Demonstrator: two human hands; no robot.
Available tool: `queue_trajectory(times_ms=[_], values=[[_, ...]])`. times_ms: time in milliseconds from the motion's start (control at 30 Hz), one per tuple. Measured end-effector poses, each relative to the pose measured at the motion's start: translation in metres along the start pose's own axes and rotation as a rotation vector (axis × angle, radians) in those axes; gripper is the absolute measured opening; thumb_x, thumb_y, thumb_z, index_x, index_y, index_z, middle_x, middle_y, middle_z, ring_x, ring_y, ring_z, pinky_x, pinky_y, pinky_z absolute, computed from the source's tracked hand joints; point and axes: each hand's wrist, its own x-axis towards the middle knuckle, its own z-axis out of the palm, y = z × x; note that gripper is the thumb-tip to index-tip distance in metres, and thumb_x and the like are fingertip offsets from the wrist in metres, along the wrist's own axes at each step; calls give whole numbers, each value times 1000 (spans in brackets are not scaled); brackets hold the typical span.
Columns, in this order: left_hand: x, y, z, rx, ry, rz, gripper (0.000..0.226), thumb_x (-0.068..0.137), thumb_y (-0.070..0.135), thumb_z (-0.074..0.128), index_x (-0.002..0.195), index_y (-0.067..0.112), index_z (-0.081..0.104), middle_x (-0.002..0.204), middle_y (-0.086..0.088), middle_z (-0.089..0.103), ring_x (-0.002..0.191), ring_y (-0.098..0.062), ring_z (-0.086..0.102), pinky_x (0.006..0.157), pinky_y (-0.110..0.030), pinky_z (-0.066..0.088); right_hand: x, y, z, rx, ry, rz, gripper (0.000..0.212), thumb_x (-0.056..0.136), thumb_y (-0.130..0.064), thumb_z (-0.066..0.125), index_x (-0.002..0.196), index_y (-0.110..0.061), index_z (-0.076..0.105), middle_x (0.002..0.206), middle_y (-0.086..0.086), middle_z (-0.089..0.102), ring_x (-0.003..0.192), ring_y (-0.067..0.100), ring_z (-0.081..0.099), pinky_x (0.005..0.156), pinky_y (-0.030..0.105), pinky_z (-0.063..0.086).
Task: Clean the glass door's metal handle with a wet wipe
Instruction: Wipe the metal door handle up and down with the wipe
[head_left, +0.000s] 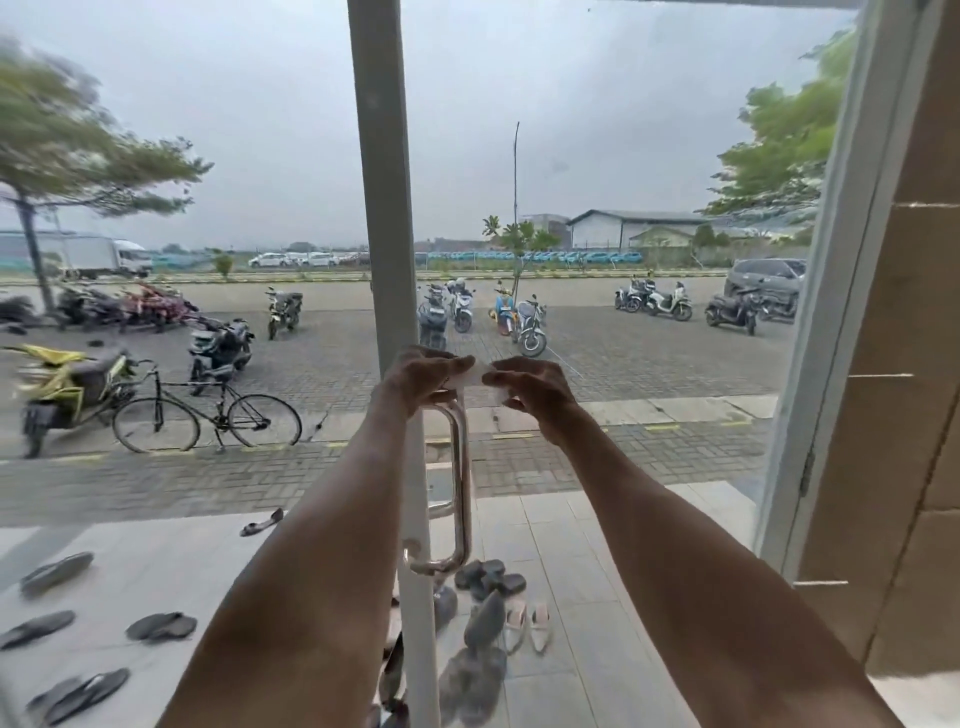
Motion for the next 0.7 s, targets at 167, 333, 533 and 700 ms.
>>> queue_trajectory(times_ms=[167,333,533,700], values=[[-1,-1,-47,-88,65,18,35,86,17,74,117,2,69,106,-17,69,92,-27,66,74,-33,62,10,-18,39,87,-51,9,12,77,-25,81,82,-18,72,100,12,74,93,24,70,85,35,60],[4,-8,-67,31,111,1,19,90,30,70,99,14,73,104,-11,73,87,-20,66,70,-29,58,15,-22,58,199,-46,29,12,82,-15,76,82,-15,63,99,16,73,84,25,75,84,37,60],[16,-19,-85,12,102,-88,31,94,43,58,92,13,64,109,-11,66,100,-26,61,83,-38,56,22,-29,75,250,4,4,34,75,-4,80,102,-14,62,103,11,68,91,25,69,74,32,60],[18,-16,-88,-7,-11,-2,51,69,70,71,99,28,66,107,1,68,105,-21,62,83,-38,57,32,-41,85,219,-40,-7,43,74,-1,79,111,-18,63,111,12,65,97,26,65,78,35,58]])
